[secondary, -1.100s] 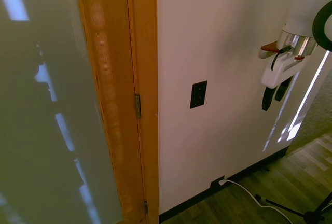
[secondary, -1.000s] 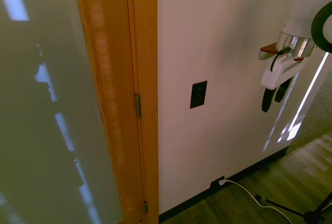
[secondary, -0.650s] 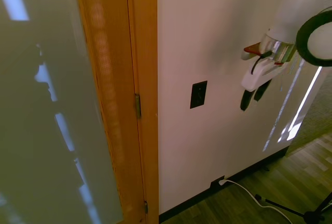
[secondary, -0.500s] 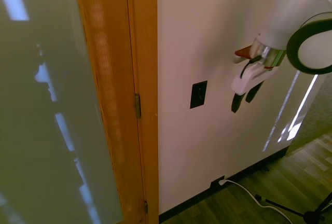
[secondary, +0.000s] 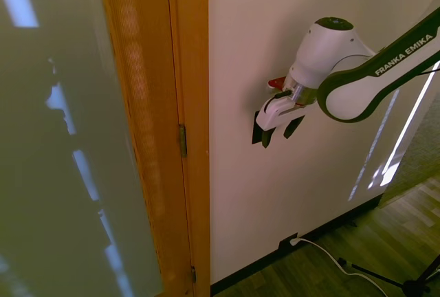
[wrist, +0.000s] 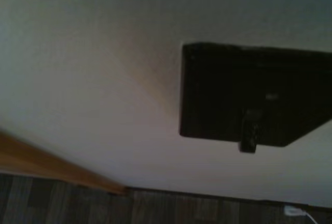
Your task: Turn on the light
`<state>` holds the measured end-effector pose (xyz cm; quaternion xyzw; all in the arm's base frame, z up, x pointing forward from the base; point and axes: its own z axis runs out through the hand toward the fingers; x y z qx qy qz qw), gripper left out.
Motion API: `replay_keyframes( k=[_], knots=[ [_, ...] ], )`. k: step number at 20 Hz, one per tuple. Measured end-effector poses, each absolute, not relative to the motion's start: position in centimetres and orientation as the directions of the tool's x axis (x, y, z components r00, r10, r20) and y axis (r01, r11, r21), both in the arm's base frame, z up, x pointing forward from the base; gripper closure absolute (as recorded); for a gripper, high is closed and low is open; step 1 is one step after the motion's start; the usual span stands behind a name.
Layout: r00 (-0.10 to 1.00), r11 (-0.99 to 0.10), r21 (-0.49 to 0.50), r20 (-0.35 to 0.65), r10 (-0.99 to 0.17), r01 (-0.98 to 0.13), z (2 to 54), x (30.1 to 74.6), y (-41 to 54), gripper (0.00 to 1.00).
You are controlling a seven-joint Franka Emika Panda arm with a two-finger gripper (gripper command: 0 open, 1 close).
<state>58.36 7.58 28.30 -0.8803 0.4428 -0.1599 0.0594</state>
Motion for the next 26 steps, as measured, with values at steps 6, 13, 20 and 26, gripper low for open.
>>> replay_keyframes(
  k=[6,13,20,26],
  knots=[
    [0.432,-0.522,-0.345,0.306,-0.848,-0.780,28.0,59.0,7.1,1.00],
    [0.415,-0.512,-0.357,0.317,-0.853,-0.781,27.4,58.7,8.4,1.00],
    [0.401,-0.504,-0.362,0.324,-0.857,-0.784,27.5,58.8,8.0,1.00],
    [0.382,-0.490,-0.376,0.327,-0.864,-0.787,28.3,59.4,7.3,1.00]
  ],
)
